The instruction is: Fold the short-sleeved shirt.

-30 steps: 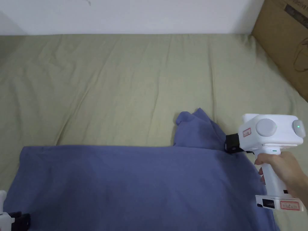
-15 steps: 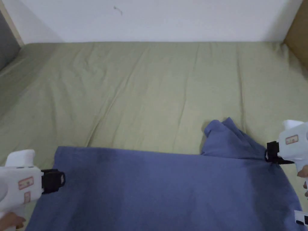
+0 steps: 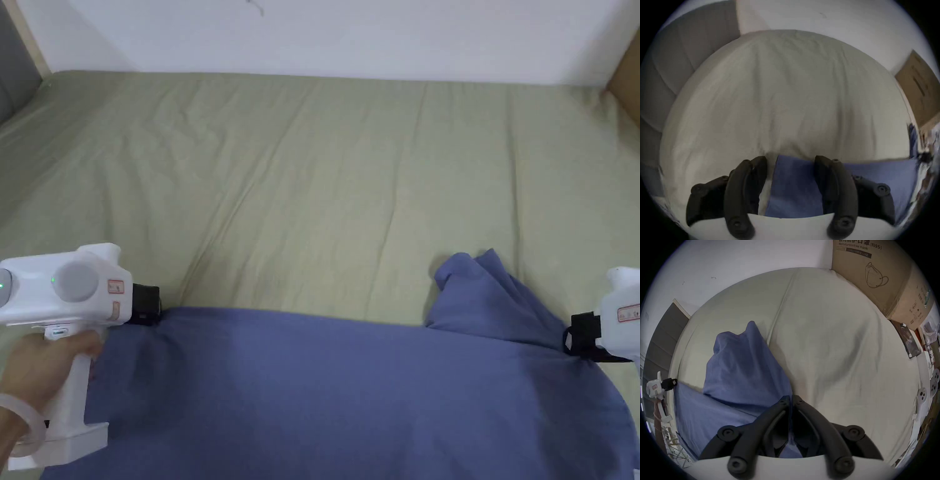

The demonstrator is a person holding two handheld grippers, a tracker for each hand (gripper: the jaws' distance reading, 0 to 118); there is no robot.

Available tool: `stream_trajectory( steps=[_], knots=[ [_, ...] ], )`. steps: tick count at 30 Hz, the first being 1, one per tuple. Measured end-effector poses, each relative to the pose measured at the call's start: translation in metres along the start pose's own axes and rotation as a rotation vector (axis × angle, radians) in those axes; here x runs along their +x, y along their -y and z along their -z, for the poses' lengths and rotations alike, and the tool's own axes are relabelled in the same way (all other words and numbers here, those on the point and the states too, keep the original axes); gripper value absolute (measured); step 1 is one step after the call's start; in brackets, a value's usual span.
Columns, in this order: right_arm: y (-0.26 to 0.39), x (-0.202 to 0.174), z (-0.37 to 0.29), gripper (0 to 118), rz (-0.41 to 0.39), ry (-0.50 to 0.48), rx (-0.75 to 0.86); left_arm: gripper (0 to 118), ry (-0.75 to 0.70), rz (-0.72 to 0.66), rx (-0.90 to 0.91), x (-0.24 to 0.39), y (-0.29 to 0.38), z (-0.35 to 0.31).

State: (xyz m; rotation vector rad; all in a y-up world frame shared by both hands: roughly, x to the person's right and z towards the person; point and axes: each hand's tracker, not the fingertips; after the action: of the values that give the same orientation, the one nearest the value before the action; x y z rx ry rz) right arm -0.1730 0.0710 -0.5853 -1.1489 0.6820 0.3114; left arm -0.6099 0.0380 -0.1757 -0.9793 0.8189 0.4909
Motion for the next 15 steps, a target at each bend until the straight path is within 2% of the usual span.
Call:
stream_trajectory(
  steps=[1,2,4,8,13,15],
  knots=[
    [0.001,-0.001,-0.002,2,0.003,0.000,0.001,4,-0.021,-0.011,0.004,0.001,-0.001,-0.008],
    [0.001,-0.001,-0.004,2,0.003,-0.001,0.002,0,-0.007,-0.021,0.001,0.002,-0.003,-0.014],
    [0.002,-0.004,-0.013,2,-0.002,-0.009,0.014,0,0.065,-0.071,-0.004,-0.005,-0.002,-0.030],
    [0.006,-0.008,-0.046,2,-0.007,-0.025,0.061,0,0.032,0.023,0.054,-0.002,0.006,-0.068],
    [0.025,-0.006,-0.111,2,-0.017,-0.052,0.131,0,0.087,0.003,0.120,-0.018,0.031,-0.137],
    [0.041,-0.004,-0.138,2,-0.051,-0.057,0.163,0,0.096,0.016,0.160,-0.026,0.050,-0.167]
  ],
)
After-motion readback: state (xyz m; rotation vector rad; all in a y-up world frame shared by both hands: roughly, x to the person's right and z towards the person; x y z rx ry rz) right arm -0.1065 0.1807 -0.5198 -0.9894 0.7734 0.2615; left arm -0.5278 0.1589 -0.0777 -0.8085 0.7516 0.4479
